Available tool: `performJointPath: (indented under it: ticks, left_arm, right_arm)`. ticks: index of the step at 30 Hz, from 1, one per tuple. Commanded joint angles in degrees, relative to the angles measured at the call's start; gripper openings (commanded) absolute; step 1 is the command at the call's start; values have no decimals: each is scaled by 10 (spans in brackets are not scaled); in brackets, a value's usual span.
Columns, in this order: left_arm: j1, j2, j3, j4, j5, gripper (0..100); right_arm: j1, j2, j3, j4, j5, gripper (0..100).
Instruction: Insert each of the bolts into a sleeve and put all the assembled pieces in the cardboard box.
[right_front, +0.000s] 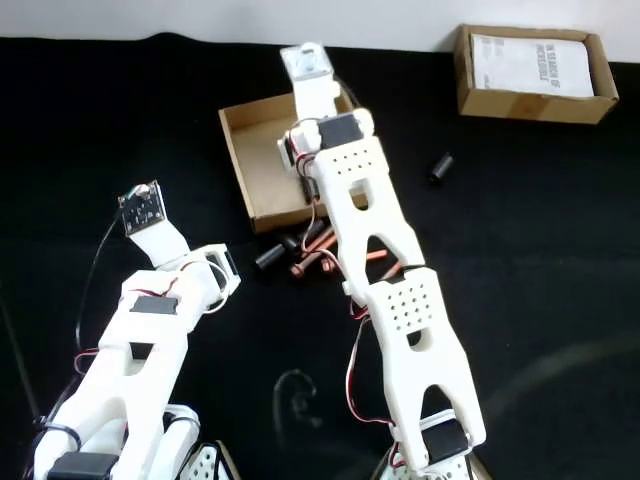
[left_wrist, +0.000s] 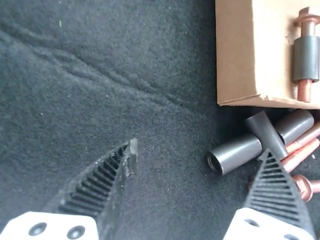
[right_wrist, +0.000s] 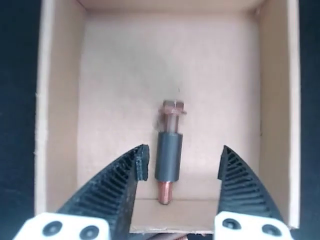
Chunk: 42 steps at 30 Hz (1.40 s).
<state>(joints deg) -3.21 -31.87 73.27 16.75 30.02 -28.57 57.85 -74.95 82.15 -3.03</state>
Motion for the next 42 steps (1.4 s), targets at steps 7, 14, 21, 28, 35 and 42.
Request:
performJointPath:
  ticks: [7, 14, 21, 28, 35, 42]
  left_arm:
    - [-5, -4, -5, -9, 5, 360]
    - [-5, -4, -4, -9, 5, 360]
    - [-5, -3, -5, -9, 5, 360]
    - [-5, -3, -5, -9, 5, 359]
    - [-6, -3, -4, -9, 5, 358]
    - [-6, 5, -7, -9, 4, 358]
  right_arm:
    - [54, -9, -233, 108, 3, 205]
    - [157, -7, -240, 136, -73, 205]
    - [223, -5, -240, 134, -149, 205]
    - [251, 18, -160, 102, -181, 205]
    - [253, 69, -135, 17, -184, 205]
    - [265, 114, -136, -33, -183, 205]
